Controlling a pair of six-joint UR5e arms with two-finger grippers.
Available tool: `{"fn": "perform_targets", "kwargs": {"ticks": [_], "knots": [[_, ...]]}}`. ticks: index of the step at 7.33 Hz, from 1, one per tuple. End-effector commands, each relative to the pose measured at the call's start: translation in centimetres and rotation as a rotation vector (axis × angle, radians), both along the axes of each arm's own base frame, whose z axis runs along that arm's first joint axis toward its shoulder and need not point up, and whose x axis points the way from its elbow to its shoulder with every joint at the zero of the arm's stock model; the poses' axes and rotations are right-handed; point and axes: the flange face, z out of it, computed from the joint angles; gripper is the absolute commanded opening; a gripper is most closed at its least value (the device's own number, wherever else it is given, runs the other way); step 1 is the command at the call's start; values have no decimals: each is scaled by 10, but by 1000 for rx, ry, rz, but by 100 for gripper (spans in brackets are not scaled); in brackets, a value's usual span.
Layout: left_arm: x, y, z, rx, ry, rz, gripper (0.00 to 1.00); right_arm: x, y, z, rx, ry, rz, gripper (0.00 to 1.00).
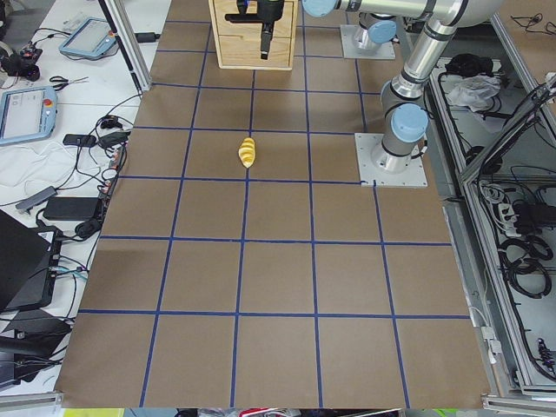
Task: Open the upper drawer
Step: 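Move the left gripper toward the black drawer handle on the wooden cabinet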
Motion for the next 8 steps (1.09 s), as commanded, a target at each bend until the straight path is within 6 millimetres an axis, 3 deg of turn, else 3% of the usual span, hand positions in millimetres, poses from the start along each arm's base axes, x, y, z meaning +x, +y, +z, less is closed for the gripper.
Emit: {"fn": "perform_targets", "kwargs": {"ticks": [1, 3, 5, 8], "knots": [[0, -3, -4, 9, -1, 2, 100, 0, 0, 0, 0, 0, -1, 100], [-4, -11, -12, 16, 19, 57, 100, -1, 0, 0, 0, 0, -3, 100], [-29, -14, -20, 10, 24, 57, 100, 0, 0, 0, 0, 0, 0, 100], [-49, -20, -32, 18, 41, 66, 100, 0, 0, 0, 0, 0, -1, 100]]}}
